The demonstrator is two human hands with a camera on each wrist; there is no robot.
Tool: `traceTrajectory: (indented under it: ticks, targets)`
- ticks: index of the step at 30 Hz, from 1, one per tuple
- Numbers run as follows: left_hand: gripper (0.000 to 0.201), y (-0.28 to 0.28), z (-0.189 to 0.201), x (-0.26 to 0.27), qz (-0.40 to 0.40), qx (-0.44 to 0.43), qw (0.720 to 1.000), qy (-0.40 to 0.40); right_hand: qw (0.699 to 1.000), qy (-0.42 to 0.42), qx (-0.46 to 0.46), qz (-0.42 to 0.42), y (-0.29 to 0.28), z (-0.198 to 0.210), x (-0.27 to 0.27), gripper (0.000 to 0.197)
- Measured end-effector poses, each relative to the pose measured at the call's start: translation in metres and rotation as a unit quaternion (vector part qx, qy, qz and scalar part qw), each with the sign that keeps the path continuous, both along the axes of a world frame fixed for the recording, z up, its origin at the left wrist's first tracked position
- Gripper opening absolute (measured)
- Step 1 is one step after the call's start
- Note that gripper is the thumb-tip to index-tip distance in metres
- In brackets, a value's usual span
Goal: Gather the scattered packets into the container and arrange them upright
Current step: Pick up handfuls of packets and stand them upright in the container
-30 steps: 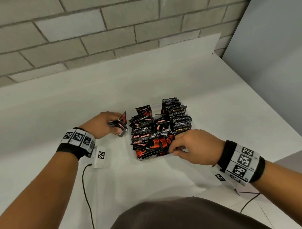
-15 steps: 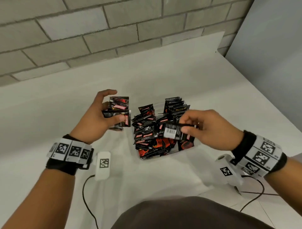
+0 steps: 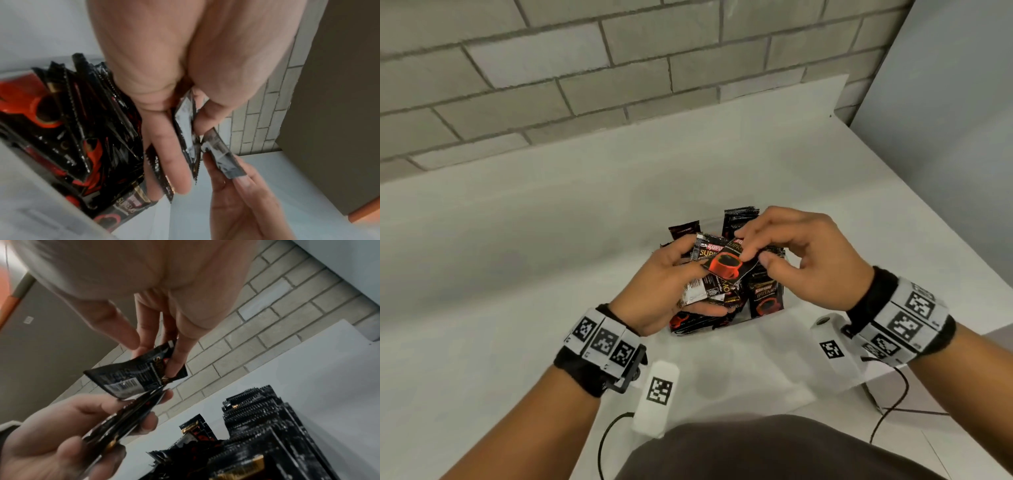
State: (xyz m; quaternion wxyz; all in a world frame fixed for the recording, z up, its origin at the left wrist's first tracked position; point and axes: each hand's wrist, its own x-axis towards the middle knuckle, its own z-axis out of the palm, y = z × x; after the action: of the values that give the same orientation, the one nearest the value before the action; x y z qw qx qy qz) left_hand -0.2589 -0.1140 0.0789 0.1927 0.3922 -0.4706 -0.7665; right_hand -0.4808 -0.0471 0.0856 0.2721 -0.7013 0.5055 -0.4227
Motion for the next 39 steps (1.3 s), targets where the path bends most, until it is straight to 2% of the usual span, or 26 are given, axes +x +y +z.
traceTrajectory:
  ticks: [2,4,9,13,18,21,25,28,29,31,33,34,36,39]
  targets:
    - [0.037,0.001,0.000,0.002,0.014,0.038,0.999,0.033,1.000,0.014,-0.002,-0.021,0.000,-0.003,-0.001,0.008]
    - [0.038,0.000,0.000,0.005,0.027,0.058,0.996,0.058,0.999,0.021,0.010,-0.039,-0.002,-0.005,-0.001,0.011]
    - [0.039,-0.002,-0.002,0.007,0.036,0.044,0.995,0.076,0.997,0.020,0.025,-0.076,-0.005,0.000,0.003,0.042]
    - [0.054,-0.001,-0.004,0.009,0.030,0.009,0.998,0.061,0.987,-0.095,0.108,-0.073,-0.007,0.006,0.003,0.064]
    - [0.049,-0.002,-0.003,0.015,0.053,-0.041,0.997,0.037,0.978,-0.135,0.134,-0.086,-0.005,0.017,-0.003,0.045]
    - [0.043,-0.004,0.000,0.016,0.118,-0.085,0.989,0.023,0.971,-0.143,0.138,-0.135,-0.006,0.019,-0.004,0.047]
    - [0.032,-0.008,-0.001,0.013,0.162,-0.203,0.966,-0.002,0.969,-0.073,0.193,-0.137,-0.009,0.014,0.008,0.017]
    - [0.026,-0.007,-0.002,0.007,0.163,-0.305,0.938,-0.001,0.966,-0.023,0.232,-0.113,-0.011,0.006,0.020,0.014]
    - [0.024,-0.005,-0.001,0.005,0.146,-0.338,0.930,0.000,0.963,-0.044,0.244,-0.101,-0.013,0.004,0.023,0.017]
    - [0.026,-0.001,-0.003,0.004,0.093,-0.390,0.916,0.013,0.947,-0.153,0.271,-0.084,-0.017,0.002,0.026,0.031]
    - [0.038,0.000,-0.007,0.005,0.053,-0.434,0.900,0.006,0.911,-0.288,0.286,-0.070,-0.019,0.005,0.026,0.037]
    - [0.043,0.000,-0.010,0.006,0.044,-0.448,0.893,-0.004,0.898,-0.330,0.285,-0.065,-0.019,0.005,0.026,0.038]
    - [0.044,-0.003,-0.013,0.009,0.039,-0.468,0.883,-0.016,0.902,-0.327,0.274,-0.061,-0.019,0.004,0.024,0.039]
    - [0.024,-0.005,-0.015,0.011,0.018,-0.488,0.873,-0.008,0.930,-0.239,0.264,-0.089,-0.020,0.000,0.022,0.017]
